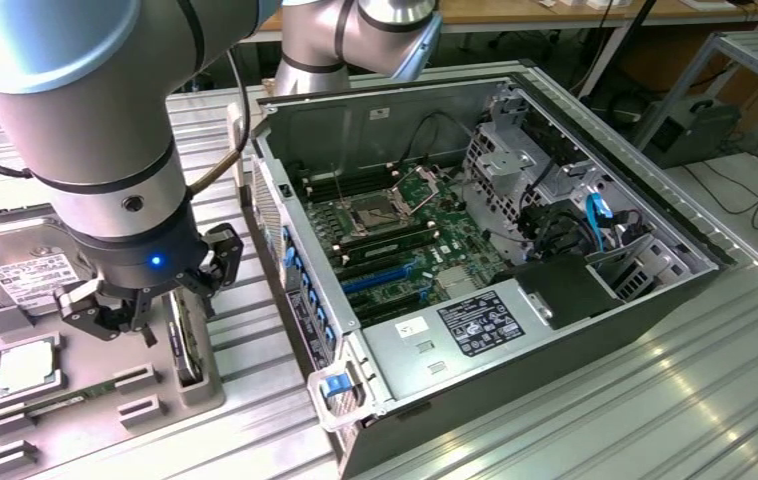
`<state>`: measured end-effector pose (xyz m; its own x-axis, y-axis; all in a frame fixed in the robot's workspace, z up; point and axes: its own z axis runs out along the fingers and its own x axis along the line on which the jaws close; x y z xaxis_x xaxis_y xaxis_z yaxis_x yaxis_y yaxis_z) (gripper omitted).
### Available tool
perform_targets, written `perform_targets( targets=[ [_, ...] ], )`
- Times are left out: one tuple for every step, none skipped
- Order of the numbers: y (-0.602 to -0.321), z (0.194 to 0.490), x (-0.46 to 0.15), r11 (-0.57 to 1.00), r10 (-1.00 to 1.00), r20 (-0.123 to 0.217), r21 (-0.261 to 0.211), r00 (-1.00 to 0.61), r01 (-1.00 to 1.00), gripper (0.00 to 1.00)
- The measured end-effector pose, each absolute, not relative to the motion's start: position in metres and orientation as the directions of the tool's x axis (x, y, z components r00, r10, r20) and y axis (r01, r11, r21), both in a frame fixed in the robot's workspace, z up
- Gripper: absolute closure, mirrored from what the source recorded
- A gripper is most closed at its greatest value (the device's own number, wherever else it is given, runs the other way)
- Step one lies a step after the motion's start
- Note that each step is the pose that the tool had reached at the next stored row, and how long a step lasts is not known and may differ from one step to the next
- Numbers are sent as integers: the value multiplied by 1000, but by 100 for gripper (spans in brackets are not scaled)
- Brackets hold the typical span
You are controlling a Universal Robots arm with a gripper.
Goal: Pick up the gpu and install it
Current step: 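Pick up the gpu and move the gpu toward the slot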
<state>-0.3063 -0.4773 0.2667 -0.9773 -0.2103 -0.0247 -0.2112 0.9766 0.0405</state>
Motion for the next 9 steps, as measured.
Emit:
perform_targets(
  targets=[
    [-477,266,-306,977,-211,-25,41,-977,-212,40],
    [-478,266,-306,976,-211,-25,41,-977,-212,40],
    [-478,265,-306,976,-211,-25,41,-977,-212,40],
    [-478,265,-305,976,-212,-25,41,-977,-213,40],
    [-478,264,-305,976,-212,-25,41,-977,-213,40],
    [-478,264,-305,976,-213,-25,41,-977,-214,40],
    [-478,263,-305,976,-213,-25,41,-977,-214,40],
    [-478,262,-305,976,-213,-25,41,-977,-214,40],
    [-479,261,-305,976,-213,-25,41,-977,-214,40]
  ],
)
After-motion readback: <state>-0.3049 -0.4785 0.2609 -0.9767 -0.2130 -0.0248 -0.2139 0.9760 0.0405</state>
